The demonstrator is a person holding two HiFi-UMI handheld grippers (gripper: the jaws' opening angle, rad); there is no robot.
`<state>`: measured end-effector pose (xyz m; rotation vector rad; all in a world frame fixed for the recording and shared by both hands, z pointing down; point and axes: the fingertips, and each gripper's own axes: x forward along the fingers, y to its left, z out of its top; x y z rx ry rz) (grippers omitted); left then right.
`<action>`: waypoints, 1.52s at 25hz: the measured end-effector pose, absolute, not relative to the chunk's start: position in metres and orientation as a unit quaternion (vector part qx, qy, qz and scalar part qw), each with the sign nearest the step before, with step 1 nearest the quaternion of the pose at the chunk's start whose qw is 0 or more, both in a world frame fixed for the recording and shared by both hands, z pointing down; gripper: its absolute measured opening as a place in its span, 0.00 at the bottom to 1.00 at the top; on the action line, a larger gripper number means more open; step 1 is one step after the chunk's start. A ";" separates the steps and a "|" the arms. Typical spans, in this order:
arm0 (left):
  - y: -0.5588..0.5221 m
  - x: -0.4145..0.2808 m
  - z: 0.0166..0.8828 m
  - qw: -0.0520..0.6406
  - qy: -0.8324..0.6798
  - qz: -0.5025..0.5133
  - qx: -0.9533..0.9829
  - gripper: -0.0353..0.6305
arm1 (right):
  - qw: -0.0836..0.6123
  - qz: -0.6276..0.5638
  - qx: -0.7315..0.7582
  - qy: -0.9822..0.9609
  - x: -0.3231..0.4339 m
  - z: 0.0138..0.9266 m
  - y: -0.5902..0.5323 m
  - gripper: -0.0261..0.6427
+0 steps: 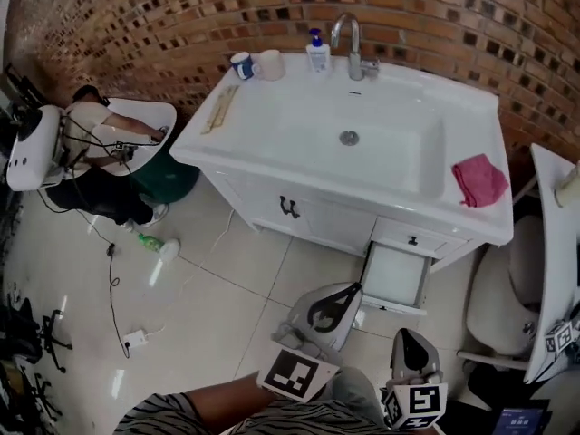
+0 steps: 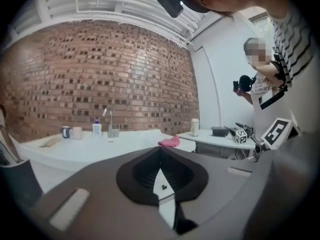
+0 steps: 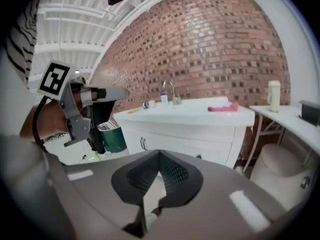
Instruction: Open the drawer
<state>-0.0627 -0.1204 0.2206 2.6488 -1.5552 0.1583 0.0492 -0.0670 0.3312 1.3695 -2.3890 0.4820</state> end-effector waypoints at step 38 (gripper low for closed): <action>0.293 -0.136 0.075 0.061 -0.522 0.043 0.850 0.08 | 0.099 0.091 0.553 -0.822 -0.003 0.081 0.295 0.04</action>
